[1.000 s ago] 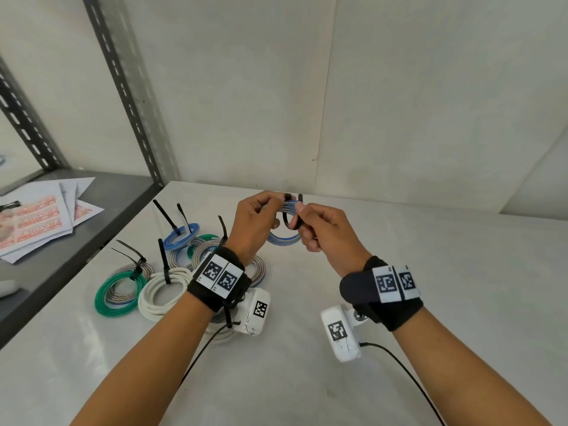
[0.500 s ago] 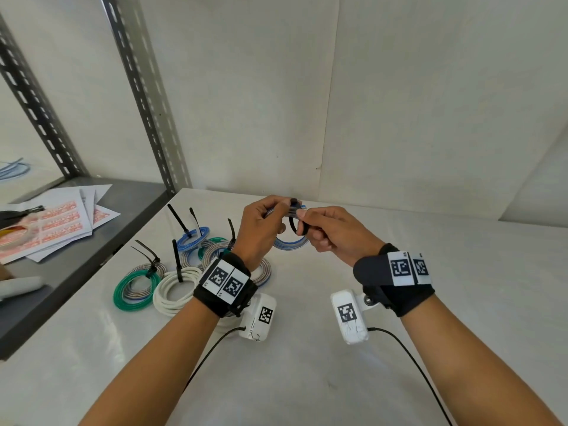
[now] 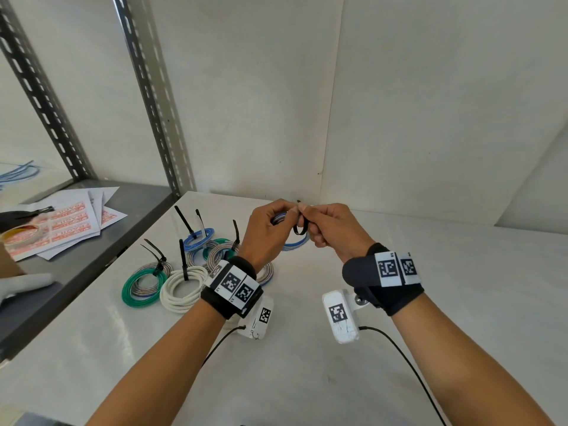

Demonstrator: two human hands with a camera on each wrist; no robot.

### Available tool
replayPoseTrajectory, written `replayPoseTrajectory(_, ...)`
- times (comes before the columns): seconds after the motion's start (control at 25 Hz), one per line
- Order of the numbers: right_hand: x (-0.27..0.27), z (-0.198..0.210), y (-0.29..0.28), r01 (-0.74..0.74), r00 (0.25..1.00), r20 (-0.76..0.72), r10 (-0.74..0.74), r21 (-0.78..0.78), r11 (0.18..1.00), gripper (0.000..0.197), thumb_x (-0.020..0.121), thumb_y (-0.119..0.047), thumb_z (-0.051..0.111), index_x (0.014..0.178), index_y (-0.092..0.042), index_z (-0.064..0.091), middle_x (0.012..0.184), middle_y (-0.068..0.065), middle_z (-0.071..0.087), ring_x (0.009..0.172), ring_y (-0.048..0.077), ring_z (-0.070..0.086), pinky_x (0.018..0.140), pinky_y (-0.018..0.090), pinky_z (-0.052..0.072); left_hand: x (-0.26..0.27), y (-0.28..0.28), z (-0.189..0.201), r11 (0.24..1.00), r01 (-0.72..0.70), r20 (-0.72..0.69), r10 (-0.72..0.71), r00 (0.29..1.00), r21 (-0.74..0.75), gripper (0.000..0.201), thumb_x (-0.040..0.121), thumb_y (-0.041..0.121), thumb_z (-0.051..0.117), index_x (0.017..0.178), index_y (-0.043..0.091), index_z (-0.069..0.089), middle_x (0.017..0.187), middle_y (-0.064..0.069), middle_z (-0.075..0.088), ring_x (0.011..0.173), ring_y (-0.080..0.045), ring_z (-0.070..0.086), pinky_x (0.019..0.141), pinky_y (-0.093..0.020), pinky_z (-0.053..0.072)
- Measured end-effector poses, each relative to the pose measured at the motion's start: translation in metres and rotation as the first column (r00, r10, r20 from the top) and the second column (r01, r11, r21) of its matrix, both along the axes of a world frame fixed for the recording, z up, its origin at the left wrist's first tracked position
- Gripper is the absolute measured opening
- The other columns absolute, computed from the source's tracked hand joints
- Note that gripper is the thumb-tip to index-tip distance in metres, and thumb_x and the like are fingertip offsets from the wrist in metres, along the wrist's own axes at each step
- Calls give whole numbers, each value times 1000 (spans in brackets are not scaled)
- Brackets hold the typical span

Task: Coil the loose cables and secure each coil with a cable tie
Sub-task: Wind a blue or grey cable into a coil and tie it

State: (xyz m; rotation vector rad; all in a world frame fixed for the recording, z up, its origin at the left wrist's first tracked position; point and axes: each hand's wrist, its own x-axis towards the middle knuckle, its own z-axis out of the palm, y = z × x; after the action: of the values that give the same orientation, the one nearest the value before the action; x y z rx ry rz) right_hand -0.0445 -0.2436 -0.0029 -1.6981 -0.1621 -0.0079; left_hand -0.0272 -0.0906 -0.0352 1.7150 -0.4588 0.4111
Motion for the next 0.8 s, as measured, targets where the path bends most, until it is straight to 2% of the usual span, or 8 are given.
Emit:
replayPoseTrajectory(0.12, 7, -5, -2, 267, 952, 185, -244, -107, 958, 26, 91, -39, 71, 84, -14, 73, 66, -6, 69, 62, 12, 63, 62, 25, 51, -2, -4, -1, 993, 21, -107, -33, 994, -115, 23, 102, 13, 56, 96, 0, 74, 65, 11, 66, 55, -2, 49, 60, -18, 41)
replayPoseTrajectory(0.24, 11, -2, -6, 209, 952, 240, -188, -62, 976, 11, 90, -26, 74, 89, -15, 78, 85, 1, 77, 83, 16, 71, 80, 25, 56, -2, -7, -2, 987, 64, -156, -87, 984, -149, 24, 103, 17, 56, 98, 3, 75, 77, -6, 71, 59, -9, 48, 59, -24, 42)
replayPoseTrajectory(0.32, 11, 0, -7, 184, 961, 215, -176, -19, 983, 6, 90, -16, 74, 87, -12, 78, 87, 1, 76, 79, 7, 70, 77, 18, 54, -4, -11, -2, 983, 84, -162, -111, 981, -162, 24, 103, 16, 55, 99, 2, 75, 85, -11, 74, 62, -10, 51, 59, -25, 42)
replayPoseTrajectory(0.4, 14, 4, -10, 252, 953, 157, -260, 72, 965, 5, 91, -10, 72, 90, -8, 76, 82, -4, 72, 65, -7, 63, 67, 11, 48, -11, -14, -2, 977, 126, -166, -155, 974, -173, 23, 103, 11, 54, 97, 0, 73, 88, -13, 74, 63, -12, 48, 59, -25, 40)
replayPoseTrajectory(0.44, 17, 6, -13, 309, 937, 135, -322, 107, 945, 5, 91, -10, 71, 91, -8, 76, 79, -6, 70, 61, -8, 60, 65, 11, 47, -16, -17, -3, 972, 153, -168, -183, 969, -180, 22, 102, 8, 52, 93, -1, 70, 85, -9, 74, 61, -11, 45, 58, -25, 39)
replayPoseTrajectory(0.56, 25, 7, -16, 401, 899, 154, -410, 88, 912, 7, 93, -16, 69, 87, -14, 72, 78, -3, 67, 73, 10, 66, 70, 27, 54, -26, -21, -5, 964, 187, -189, -223, 956, -192, 23, 102, 4, 48, 85, 3, 64, 67, 11, 64, 54, -8, 38, 58, -26, 36)
replayPoseTrajectory(0.68, 24, 4, -7, 347, 923, 121, -365, 146, 926, 7, 98, -12, 61, 96, -7, 65, 84, 8, 72, 75, 27, 74, 65, 35, 61, -27, -24, -3, 966, 129, -229, -181, 956, -224, 26, 102, 11, 52, 79, 9, 64, 64, 11, 59, 54, -9, 38, 57, -29, 35)
replayPoseTrajectory(0.8, 28, 5, -3, 335, 929, 130, -347, 108, 936, 9, 99, -11, 61, 97, -3, 65, 78, 10, 74, 70, 27, 73, 64, 34, 61, -25, -24, 0, 973, 54, -248, -111, 962, -225, 31, 98, 26, 65, 77, 4, 66, 69, 0, 61, 58, -13, 40, 53, -27, 34)
